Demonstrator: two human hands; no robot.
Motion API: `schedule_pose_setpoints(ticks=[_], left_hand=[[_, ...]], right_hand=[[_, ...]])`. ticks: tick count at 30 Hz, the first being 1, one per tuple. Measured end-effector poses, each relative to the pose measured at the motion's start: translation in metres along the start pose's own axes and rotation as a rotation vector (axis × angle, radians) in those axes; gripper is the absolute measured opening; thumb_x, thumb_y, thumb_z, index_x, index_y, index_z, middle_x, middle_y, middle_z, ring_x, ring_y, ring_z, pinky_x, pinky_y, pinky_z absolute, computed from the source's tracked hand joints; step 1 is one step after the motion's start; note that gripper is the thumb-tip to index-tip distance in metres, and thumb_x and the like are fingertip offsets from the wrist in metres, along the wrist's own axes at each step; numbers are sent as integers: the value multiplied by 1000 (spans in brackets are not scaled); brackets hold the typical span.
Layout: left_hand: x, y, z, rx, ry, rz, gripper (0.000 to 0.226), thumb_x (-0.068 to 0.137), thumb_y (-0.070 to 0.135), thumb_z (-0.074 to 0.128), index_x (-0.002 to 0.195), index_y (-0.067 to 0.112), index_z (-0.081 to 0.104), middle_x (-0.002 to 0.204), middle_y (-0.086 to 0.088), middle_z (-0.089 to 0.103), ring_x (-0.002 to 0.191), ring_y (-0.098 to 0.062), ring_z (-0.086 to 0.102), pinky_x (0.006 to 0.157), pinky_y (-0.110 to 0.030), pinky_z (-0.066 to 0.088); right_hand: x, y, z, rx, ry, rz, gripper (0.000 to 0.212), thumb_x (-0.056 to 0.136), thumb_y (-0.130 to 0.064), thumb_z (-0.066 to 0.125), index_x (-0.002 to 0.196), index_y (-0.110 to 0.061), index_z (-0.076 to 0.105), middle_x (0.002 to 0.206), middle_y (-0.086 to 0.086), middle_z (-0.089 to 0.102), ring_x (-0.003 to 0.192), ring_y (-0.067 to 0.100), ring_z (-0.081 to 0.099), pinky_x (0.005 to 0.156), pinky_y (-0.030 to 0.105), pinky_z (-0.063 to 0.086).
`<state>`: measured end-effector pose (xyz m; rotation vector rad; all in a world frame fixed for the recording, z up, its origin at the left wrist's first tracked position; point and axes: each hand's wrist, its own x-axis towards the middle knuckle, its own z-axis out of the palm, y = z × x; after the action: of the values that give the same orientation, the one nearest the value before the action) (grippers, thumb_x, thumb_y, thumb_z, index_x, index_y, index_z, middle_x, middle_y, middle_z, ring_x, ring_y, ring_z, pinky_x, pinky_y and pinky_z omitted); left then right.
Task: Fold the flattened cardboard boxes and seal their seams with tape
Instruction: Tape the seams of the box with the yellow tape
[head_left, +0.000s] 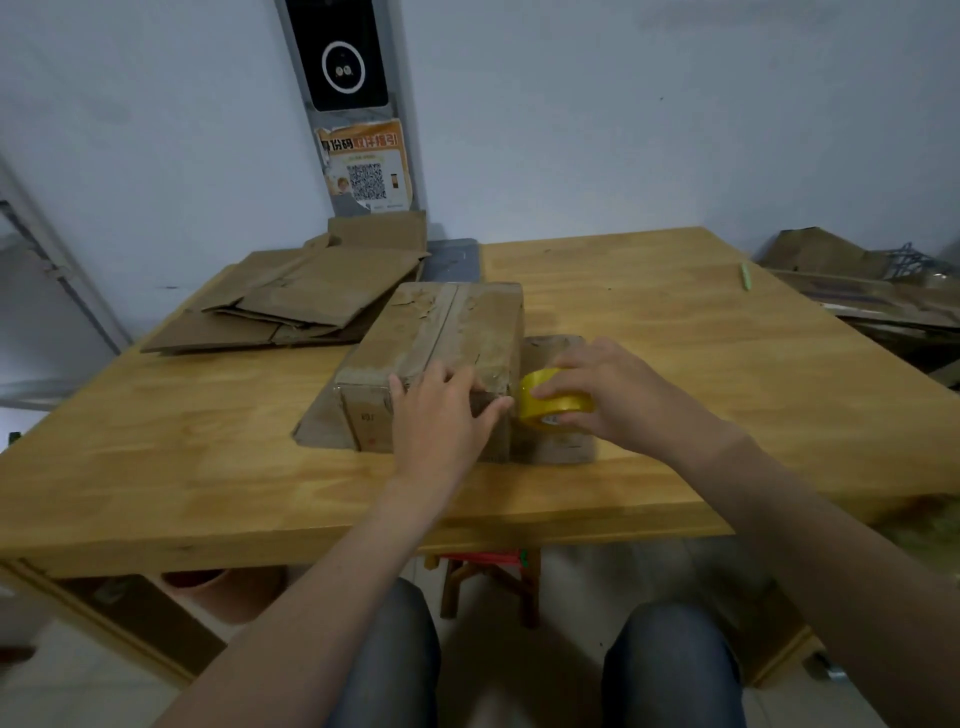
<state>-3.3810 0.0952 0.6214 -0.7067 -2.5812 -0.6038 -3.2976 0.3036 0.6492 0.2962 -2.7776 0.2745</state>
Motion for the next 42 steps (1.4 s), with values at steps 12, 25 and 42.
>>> schedule_pose_setpoints(ticks=[12,25,42], left_hand=[[5,11,3,121,68,3,39,85,65,63,84,26,56,90,6,59,95,-24,63,95,-58,46],[-10,-2,-8,7,100,2,39,75,57,66,70,26,43,73,11,45,76,-20,53,93,-58,47],[-18,-15,-1,1,158,25,32,77,52,77,93,25,69,95,5,60,101,-25,62,107,-66,36]], right_hand=[[22,4,7,-15,-74,25,40,84,-35,82,121,-37,68,133,-10,60,126,21,48,110,40,33],[-10,-5,-11,87,-44,103,56,82,-52,78,133,-49,55,133,-19,57,126,7,49,96,35,49],[7,-38,-11,61,-87,93,42,86,-43,77,127,-42,68,116,-6,54,106,16,51,91,34,40]])
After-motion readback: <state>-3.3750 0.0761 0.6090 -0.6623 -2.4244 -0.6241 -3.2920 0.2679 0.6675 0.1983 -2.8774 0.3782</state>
